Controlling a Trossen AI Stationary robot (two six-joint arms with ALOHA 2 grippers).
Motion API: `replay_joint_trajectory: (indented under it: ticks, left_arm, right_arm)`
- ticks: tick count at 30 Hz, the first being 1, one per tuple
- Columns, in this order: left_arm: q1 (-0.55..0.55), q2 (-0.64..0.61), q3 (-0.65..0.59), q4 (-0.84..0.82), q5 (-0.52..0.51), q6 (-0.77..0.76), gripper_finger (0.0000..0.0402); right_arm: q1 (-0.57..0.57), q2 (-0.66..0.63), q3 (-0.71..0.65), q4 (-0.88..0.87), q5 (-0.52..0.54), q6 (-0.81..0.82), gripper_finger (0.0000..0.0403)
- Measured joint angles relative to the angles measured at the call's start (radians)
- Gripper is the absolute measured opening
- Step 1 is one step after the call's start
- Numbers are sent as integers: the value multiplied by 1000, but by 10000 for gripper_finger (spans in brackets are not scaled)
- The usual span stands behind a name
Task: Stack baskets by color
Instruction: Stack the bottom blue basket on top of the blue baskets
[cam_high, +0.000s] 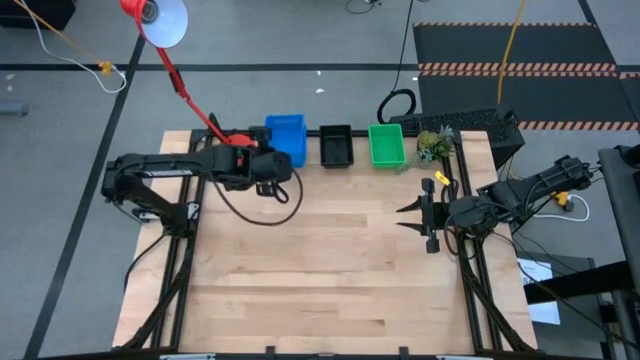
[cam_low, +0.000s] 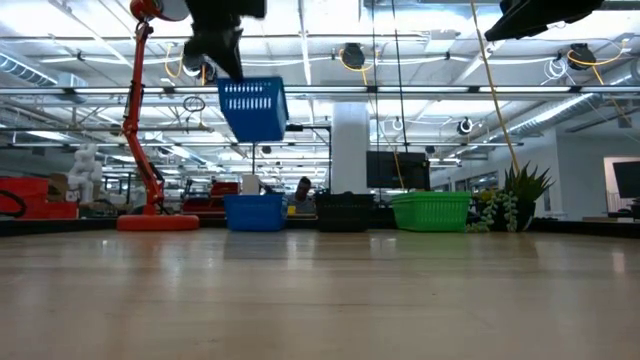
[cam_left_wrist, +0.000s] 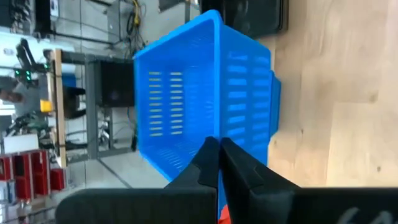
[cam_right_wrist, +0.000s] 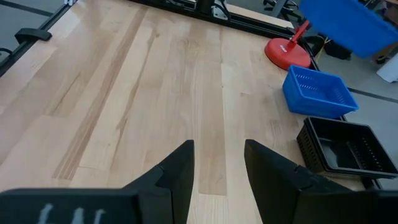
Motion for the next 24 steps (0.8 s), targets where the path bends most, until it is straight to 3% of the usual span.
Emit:
replay_joint_trajectory:
  ticks: [15, 24]
  left_arm:
    - [234, 0, -383, 563, 70, 256, 4]
    - [289, 0, -556, 822, 142, 334, 11]
  right_arm:
    - [0, 0, 0, 0, 0, -2, 134]
    - [0, 0, 0, 0, 0, -4, 134]
